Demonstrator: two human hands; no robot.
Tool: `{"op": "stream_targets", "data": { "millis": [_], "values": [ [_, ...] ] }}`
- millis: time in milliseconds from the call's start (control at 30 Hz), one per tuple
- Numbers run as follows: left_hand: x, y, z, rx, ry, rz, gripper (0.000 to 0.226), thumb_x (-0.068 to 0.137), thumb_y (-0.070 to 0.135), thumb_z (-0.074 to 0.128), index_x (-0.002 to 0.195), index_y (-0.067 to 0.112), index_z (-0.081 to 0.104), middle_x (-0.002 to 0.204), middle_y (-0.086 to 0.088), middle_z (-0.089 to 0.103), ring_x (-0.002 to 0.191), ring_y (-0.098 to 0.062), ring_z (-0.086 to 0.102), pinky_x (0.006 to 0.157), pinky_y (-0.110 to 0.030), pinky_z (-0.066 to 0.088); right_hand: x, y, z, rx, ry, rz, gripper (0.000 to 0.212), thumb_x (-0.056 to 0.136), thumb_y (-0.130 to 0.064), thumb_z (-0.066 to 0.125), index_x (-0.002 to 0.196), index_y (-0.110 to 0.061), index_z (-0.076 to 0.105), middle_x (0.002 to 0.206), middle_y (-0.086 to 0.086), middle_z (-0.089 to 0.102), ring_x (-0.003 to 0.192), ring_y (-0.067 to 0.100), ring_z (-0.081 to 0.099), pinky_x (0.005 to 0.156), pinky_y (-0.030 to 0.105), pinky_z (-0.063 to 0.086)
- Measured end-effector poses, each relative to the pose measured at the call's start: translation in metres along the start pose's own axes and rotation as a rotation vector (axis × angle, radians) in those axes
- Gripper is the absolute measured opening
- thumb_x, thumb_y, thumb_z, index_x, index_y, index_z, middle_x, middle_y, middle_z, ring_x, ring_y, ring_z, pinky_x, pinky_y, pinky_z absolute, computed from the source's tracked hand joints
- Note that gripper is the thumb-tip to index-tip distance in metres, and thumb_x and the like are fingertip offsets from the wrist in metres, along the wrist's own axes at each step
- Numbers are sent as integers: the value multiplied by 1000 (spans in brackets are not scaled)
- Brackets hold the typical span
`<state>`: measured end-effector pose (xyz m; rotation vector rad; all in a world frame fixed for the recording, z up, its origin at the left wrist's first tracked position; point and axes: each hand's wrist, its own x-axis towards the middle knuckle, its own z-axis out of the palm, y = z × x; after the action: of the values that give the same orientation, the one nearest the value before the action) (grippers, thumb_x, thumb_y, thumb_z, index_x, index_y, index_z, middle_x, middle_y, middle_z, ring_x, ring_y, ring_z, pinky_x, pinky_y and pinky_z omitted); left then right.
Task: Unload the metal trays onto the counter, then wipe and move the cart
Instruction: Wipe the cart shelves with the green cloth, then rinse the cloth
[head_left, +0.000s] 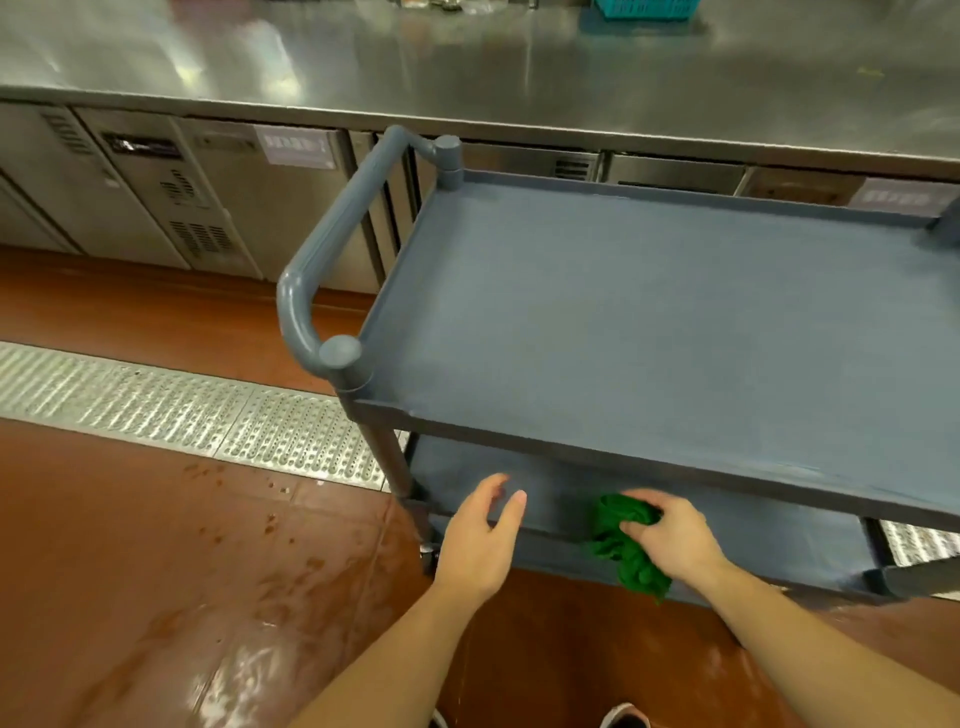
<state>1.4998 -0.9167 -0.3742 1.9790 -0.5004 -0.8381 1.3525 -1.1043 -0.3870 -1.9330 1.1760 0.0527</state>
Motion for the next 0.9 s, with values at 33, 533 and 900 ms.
{"op": "stream_targets", "data": {
  "millis": [33,533,900],
  "values": [
    [6,-8,4,-18,15,-13,40,96,45,48,135,34,47,129,14,53,121,-7,48,105,-28,39,9,3,5,-4,-5,-5,37,86,-15,69,122,-20,63,115,5,67,91,19,65,78,28,54],
    [158,-161,70,358,167,412,49,96,54,37,133,26,53,132,7,55,126,-11,46,105,-24,34,149,58,117,-332,93,-335,45,84,-22,67,127,-31,59,127,-4,61,112,18,59,97,31,46],
    [231,-232,98,414,507,1044,26,94,36,48,108,26,67,106,14,65,108,-9,58,102,-34,38,225,95,176,-477,203,-634,76,70,-70,47,140,-42,38,149,-12,33,137,8,32,113,30,31]
  ]
}}
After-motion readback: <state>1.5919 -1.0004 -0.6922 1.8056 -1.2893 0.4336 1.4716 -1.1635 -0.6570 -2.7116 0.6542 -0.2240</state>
